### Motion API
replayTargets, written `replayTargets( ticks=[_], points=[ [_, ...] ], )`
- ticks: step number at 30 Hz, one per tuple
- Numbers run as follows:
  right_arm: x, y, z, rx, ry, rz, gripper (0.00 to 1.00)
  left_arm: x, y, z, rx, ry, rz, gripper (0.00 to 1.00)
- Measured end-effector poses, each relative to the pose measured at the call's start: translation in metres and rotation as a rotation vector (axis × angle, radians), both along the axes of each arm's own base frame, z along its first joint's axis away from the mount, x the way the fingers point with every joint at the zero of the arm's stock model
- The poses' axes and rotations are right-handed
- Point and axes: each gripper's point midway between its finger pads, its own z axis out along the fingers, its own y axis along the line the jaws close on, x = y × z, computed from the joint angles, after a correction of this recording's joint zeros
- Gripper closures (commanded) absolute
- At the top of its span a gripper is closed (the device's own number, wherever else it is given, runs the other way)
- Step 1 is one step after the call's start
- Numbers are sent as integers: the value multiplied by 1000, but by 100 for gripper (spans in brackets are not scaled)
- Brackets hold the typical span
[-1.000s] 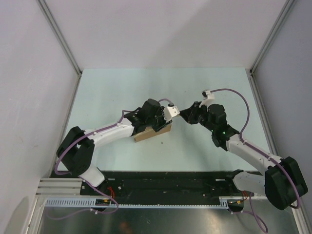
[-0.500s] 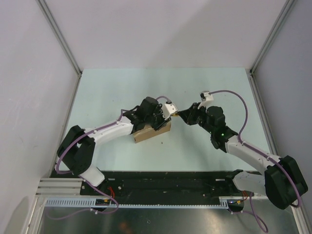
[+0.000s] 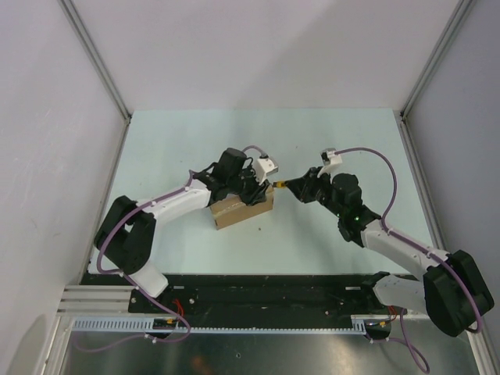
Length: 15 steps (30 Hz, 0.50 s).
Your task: Unpack the express box
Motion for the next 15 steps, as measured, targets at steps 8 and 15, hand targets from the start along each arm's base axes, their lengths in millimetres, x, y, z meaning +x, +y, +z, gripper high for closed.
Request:
replayTargets(
  ticks=[8, 15],
  points=[
    [-8, -3, 1, 6, -1, 11, 100, 0, 0, -1, -22, 39, -3, 86],
    [-29, -9, -8, -7, 63, 65, 100, 7, 2, 0, -23, 34, 21, 86]
  ],
)
